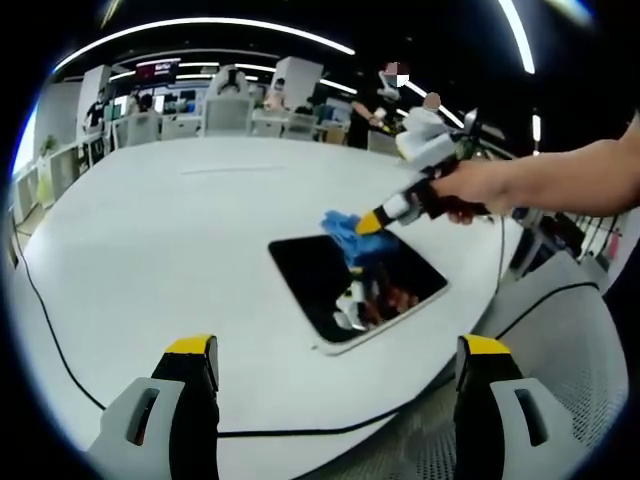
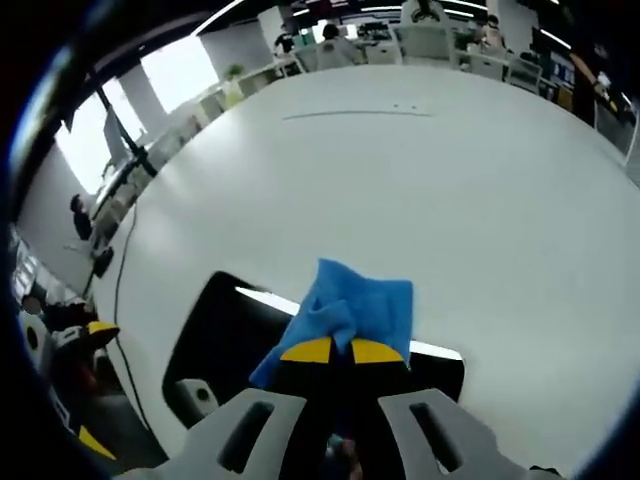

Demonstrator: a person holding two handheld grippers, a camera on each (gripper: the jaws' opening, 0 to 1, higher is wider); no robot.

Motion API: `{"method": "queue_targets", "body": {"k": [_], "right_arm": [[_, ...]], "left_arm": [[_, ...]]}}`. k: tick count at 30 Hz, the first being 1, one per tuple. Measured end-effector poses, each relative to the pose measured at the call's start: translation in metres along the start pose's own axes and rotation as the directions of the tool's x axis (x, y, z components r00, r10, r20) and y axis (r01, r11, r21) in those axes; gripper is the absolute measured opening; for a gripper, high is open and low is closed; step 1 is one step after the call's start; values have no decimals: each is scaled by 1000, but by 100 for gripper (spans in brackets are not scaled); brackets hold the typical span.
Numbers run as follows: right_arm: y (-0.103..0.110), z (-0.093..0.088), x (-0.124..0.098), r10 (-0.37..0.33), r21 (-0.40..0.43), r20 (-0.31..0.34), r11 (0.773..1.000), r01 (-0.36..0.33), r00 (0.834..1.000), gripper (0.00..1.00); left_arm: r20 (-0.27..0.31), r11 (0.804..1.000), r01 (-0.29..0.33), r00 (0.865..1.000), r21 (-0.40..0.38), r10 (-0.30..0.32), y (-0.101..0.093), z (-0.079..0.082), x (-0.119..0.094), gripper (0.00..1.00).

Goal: Wipe the mirror surface with the cleaning cloth until all visible marks leave the cleaned area.

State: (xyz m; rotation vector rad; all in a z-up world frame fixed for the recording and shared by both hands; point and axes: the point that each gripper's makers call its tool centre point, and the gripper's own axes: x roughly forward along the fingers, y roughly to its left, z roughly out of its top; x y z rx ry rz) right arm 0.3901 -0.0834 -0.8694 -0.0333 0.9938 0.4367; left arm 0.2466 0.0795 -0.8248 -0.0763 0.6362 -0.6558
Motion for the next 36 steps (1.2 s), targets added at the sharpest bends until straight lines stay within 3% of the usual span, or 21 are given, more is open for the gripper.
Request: {"method": "queue_targets", "body": {"k": [5, 7, 19, 22, 36], "right_arm": [[0, -8, -6, 5, 37, 9, 999, -5, 1000, 0], [1, -12, -8, 6, 43, 12, 999, -6, 1000, 0], [14, -36, -22, 15, 91, 13, 996, -16, 1000, 0], [17, -46, -27, 36, 208, -29, 978, -30, 999, 0], [22, -64, -38, 36, 196, -56, 980, -24, 998, 0]], "left_arm": [[2, 1000, -5, 1000, 7, 5, 0, 1, -1, 99], [39, 999, -22, 999, 37, 21, 2, 8, -2, 99], [12, 1000, -2, 1000, 22, 2, 0, 3, 0, 99], [0, 1000, -1, 1000, 12, 1, 0, 1, 0, 99], [5, 999, -13, 1000, 31, 13, 2, 3, -1, 99]]}}
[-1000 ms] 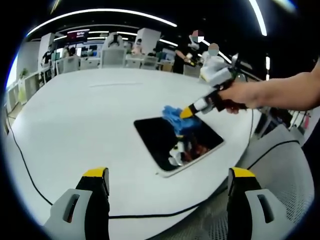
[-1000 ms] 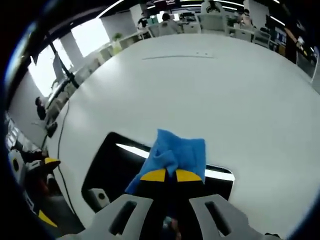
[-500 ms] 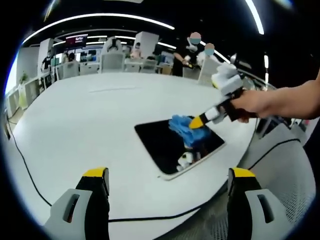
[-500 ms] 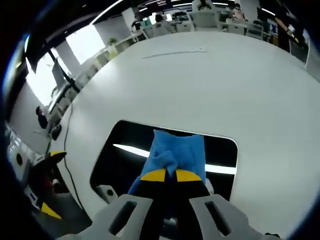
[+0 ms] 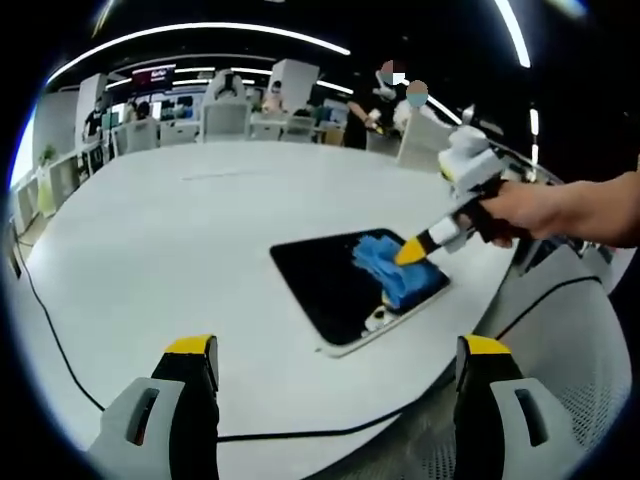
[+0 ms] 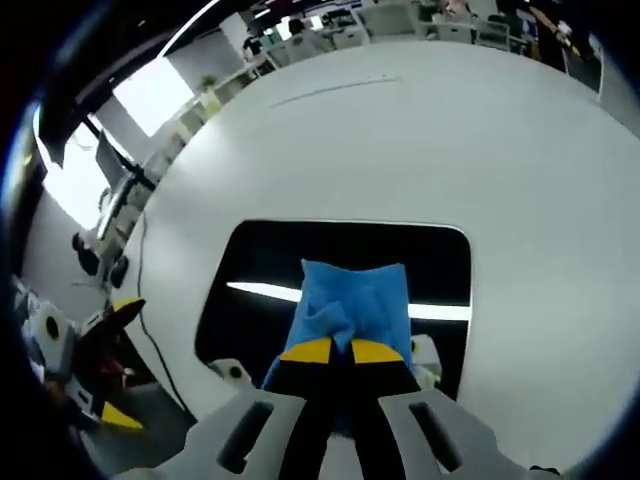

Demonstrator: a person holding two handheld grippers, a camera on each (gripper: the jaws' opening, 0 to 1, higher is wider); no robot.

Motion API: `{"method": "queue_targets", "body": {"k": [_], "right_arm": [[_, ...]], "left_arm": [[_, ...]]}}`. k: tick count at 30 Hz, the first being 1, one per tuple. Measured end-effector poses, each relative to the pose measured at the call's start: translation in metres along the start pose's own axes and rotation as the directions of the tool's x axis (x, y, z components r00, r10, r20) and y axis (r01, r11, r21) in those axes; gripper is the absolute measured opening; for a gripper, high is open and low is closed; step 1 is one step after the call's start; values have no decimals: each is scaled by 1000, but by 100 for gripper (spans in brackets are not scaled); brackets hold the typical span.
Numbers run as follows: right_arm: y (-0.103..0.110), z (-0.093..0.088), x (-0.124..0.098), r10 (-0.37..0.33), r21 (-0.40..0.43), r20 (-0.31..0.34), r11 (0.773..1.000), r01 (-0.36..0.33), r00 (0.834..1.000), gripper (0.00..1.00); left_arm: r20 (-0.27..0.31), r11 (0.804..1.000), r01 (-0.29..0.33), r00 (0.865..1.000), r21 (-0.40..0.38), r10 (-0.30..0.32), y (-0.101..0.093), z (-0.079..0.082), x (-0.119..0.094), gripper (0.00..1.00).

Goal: Wipe the mirror surface with the cleaning cloth until all visible marks leave the cleaned area.

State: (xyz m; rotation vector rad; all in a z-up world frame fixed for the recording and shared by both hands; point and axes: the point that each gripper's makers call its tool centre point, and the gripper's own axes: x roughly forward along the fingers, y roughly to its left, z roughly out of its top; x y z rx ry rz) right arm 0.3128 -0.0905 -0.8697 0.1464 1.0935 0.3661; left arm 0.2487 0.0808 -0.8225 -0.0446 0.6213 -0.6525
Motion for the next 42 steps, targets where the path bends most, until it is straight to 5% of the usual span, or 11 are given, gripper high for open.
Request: {"method": "queue_targets", "body": {"k": [23, 42], "right_arm": [[10, -37, -17, 26, 13, -21, 1000, -25, 999, 0], [13, -45, -19, 46, -15, -25, 999, -46, 999, 0]], "left_arm": [[24, 1000, 1, 1000, 0, -1, 0, 4, -1, 99], [15, 1000, 1, 1000, 4, -1, 0, 2, -1, 99]]}}
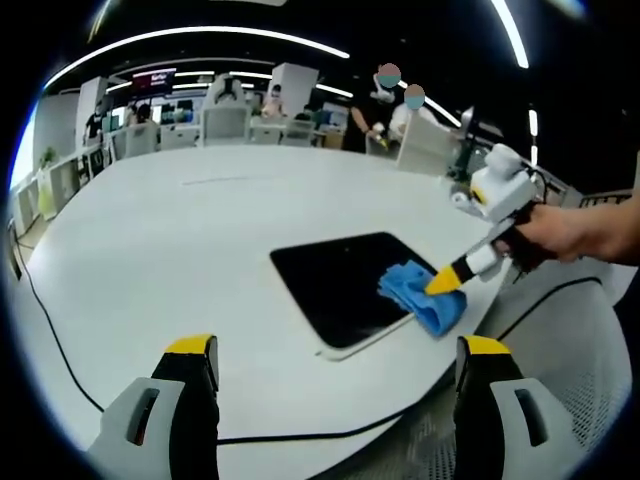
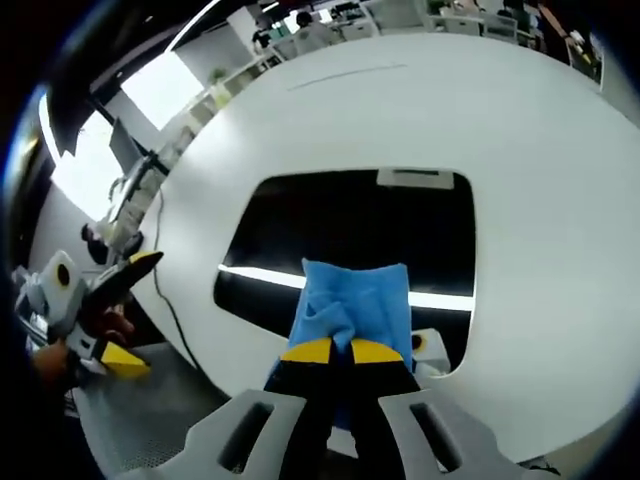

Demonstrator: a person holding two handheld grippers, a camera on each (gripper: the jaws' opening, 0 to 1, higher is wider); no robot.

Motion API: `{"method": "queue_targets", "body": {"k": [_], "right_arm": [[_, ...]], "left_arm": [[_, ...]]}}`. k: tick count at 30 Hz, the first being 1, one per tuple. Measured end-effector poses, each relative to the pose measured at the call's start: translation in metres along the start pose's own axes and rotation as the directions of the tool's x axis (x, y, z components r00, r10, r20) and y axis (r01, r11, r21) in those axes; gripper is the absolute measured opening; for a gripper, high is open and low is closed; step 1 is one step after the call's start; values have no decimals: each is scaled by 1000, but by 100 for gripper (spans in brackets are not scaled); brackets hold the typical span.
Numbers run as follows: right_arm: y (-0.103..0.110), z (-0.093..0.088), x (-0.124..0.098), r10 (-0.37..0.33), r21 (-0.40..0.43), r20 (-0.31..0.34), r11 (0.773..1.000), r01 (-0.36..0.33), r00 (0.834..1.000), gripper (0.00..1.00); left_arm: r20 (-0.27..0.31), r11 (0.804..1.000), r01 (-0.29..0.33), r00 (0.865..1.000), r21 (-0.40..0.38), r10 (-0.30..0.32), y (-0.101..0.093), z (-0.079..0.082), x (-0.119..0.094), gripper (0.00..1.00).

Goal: Wipe the mirror surface with the cleaning cloth until all visible marks leave the cleaned area.

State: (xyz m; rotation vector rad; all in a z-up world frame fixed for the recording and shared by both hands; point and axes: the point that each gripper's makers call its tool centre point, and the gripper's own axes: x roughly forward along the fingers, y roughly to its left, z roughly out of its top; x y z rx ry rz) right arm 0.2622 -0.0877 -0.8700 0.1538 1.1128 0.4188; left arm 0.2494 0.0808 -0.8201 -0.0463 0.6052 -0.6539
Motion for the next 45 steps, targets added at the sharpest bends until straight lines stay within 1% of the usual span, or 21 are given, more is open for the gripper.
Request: {"method": "queue_targets", "body": {"k": [3, 6, 9, 12, 19, 25, 41, 45], "right_arm": [[0, 1, 0, 8, 11, 2, 1000, -8, 1000, 0], [-1, 1, -1, 15, 3, 4, 1000, -15, 1000, 0], [-1, 2, -1, 19, 10, -5, 1000, -19, 1000, 0], [-2, 2, -1, 22, -11, -13, 1000, -22, 1000, 0], [-16, 1, -7, 14, 3, -11, 1000, -13, 1000, 0], [-24, 0, -11, 15, 5, -13, 1000, -15, 1000, 0], [-50, -4, -23, -4, 69, 10, 998, 4, 1000, 0], [-52, -7, -25, -14, 59, 19, 998, 13, 1000, 0]], "left_arm": [[-2, 1000, 1, 1000, 3, -1, -1, 0, 0, 99], [-3, 1000, 1, 1000, 9, -1, 0, 0, 1, 99], [-5, 1000, 1, 1000, 11, -1, -1, 0, 1, 99], [-8, 1000, 0, 1000, 10, 0, -1, -1, 1, 99], [-9, 1000, -1, 1000, 10, 1, -1, -1, 1, 99], [-11, 1000, -2, 1000, 10, 2, -1, -1, 2, 99], [-20, 1000, 7, 1000, 11, -7, -2, -3, 3, 99], [-23, 1000, 10, 1000, 13, -10, -3, -3, 3, 99]]}}
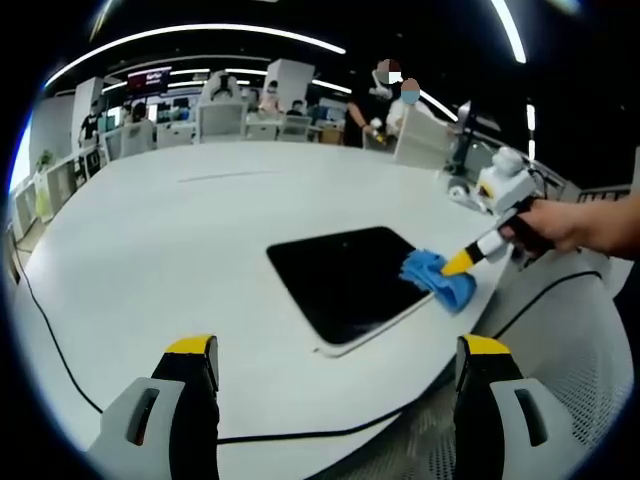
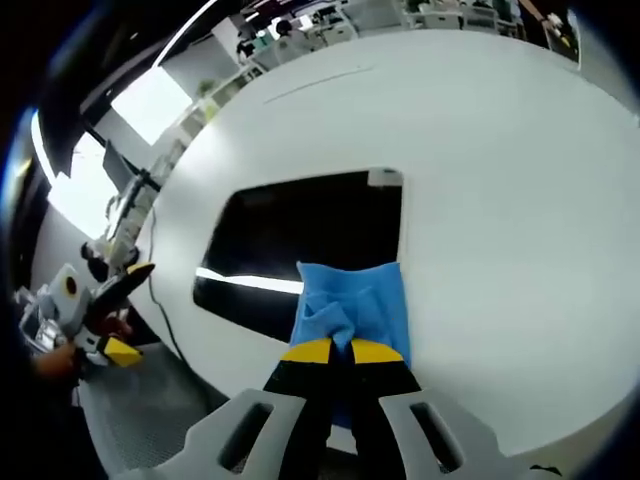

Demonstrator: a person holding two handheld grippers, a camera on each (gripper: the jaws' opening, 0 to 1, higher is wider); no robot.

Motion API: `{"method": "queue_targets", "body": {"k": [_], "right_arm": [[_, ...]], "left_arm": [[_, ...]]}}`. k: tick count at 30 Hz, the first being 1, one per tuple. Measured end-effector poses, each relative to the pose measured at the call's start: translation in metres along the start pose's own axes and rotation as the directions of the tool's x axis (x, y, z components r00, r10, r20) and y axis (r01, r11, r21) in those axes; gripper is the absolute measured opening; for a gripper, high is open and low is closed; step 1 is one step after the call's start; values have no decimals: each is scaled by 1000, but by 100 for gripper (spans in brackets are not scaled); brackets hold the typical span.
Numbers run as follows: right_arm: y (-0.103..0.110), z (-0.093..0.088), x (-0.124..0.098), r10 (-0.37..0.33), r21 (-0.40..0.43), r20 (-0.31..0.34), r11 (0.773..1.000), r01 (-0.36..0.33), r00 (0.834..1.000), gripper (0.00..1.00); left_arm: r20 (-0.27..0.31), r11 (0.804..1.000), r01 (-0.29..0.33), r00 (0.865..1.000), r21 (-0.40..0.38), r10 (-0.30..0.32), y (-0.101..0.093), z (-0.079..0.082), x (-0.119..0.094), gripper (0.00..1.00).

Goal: Wipe the mirror surface with the cleaning cloth until all visible marks leave the cleaned area.

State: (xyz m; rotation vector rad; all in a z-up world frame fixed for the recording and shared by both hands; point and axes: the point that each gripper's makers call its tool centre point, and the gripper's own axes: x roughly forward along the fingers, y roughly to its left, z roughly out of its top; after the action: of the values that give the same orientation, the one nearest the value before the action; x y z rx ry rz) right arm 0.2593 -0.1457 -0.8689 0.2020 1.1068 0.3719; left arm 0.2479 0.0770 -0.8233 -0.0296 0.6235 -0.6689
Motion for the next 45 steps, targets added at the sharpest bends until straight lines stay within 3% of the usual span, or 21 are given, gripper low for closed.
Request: {"method": "queue_targets", "body": {"k": [16, 32, 45], "right_arm": [[0, 6, 3, -12, -14, 20, 1000, 13, 1000, 0], [-7, 36, 16, -37, -36, 57, 999, 40, 998, 0], [-12, 63, 28, -42, -157, 76, 986, 54, 996, 0]], "left_arm": [[0, 1000, -5, 1000, -5, 5, 2, -1, -1, 99], [5, 1000, -17, 1000, -18, 17, 4, 0, -1, 99], [6, 999, -26, 1000, -23, 26, 6, 0, -2, 99]]}}
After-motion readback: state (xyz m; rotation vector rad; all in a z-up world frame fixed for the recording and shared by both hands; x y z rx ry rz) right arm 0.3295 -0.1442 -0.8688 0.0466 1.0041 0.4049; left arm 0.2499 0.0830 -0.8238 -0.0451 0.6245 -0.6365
